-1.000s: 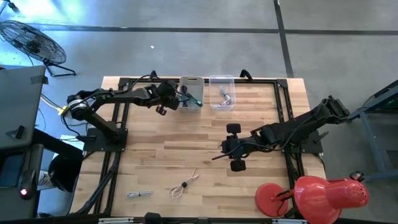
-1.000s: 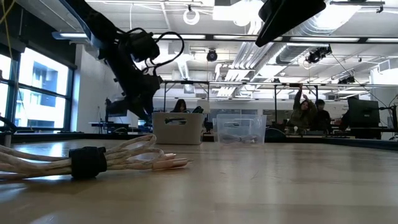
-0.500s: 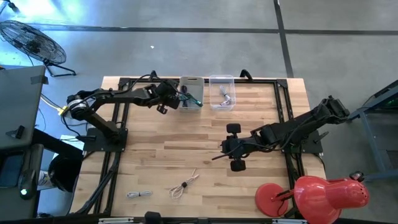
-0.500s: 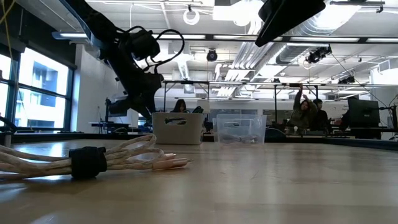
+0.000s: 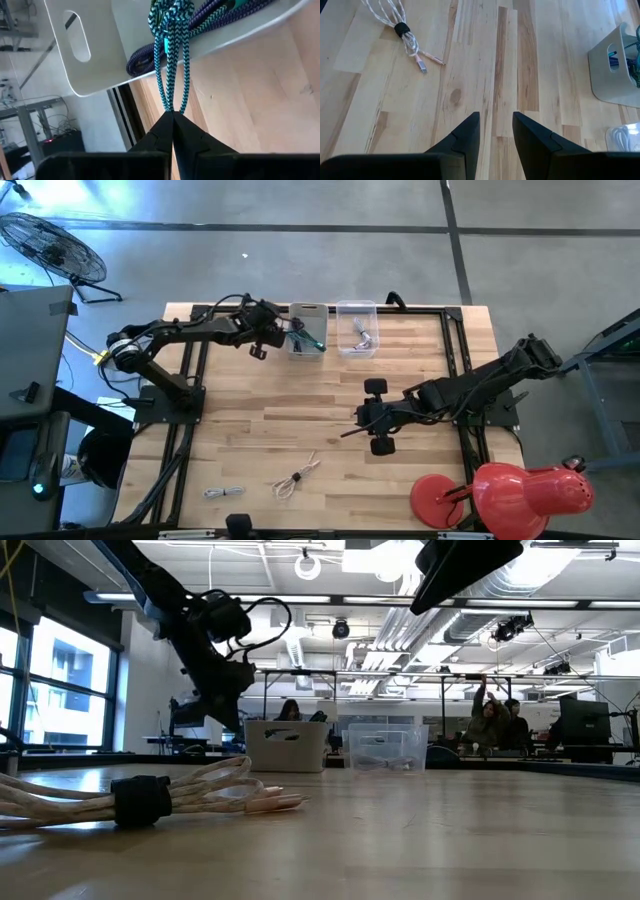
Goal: Pick & Place USB Port
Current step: Put the blue and black charger cable into the gray bin
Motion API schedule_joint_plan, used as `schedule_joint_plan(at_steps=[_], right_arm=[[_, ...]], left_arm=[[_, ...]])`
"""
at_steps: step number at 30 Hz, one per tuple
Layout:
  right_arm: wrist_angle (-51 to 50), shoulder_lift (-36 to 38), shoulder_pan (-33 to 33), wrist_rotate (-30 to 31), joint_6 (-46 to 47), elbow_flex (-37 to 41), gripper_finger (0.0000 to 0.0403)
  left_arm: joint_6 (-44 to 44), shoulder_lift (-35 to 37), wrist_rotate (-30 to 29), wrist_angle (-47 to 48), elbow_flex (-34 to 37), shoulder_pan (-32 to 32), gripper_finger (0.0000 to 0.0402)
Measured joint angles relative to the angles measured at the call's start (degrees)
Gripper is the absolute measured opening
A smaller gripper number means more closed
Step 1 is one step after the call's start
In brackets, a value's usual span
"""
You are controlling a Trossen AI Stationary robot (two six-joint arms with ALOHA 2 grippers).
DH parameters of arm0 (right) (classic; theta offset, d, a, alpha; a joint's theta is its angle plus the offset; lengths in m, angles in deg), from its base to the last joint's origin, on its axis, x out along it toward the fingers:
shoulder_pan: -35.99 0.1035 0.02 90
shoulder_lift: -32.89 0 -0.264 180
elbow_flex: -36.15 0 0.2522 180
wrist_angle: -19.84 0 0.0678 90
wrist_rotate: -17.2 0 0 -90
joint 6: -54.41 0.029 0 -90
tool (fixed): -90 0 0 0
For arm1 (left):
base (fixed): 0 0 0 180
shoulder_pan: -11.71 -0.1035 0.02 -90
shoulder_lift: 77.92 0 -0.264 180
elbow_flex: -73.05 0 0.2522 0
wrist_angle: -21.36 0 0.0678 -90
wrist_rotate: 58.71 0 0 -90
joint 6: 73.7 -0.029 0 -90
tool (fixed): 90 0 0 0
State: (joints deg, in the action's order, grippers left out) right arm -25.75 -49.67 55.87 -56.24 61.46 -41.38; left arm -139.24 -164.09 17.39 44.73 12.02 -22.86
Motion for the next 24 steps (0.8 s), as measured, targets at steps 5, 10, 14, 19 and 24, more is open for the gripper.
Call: schedule_joint_plan(at_steps=[5, 10, 14, 19, 24], right_arm=[[0.0, 0.0, 0.0, 0.0, -0.02, 0.0, 0.0108], [0.0, 0.0, 0.0, 0.0, -0.01, 0.0, 0.0108], [0.0, 0.0, 0.0, 0.01, -0.01, 0.0, 0.0108], [0.0, 0.0, 0.0, 0.0, -0.02, 0.0, 0.0108], [0.0, 0.0, 0.0, 0.0, -0.02, 0.0, 0.0108]], left_arm=[[-0.15, 0.0, 0.75, -0.06, 0.0, 0.07, 0.0011], [-0.15, 0.0, 0.77, -0.04, 0.0, 0.07, 0.0014], [-0.15, 0.02, 0.92, -0.08, 0.0, 0.07, 0.0014], [-0.15, 0.02, 0.9, -0.14, 0.0, 0.07, 0.0014], [-0.15, 0.02, 0.9, -0.07, 0.0, 0.07, 0.0014]])
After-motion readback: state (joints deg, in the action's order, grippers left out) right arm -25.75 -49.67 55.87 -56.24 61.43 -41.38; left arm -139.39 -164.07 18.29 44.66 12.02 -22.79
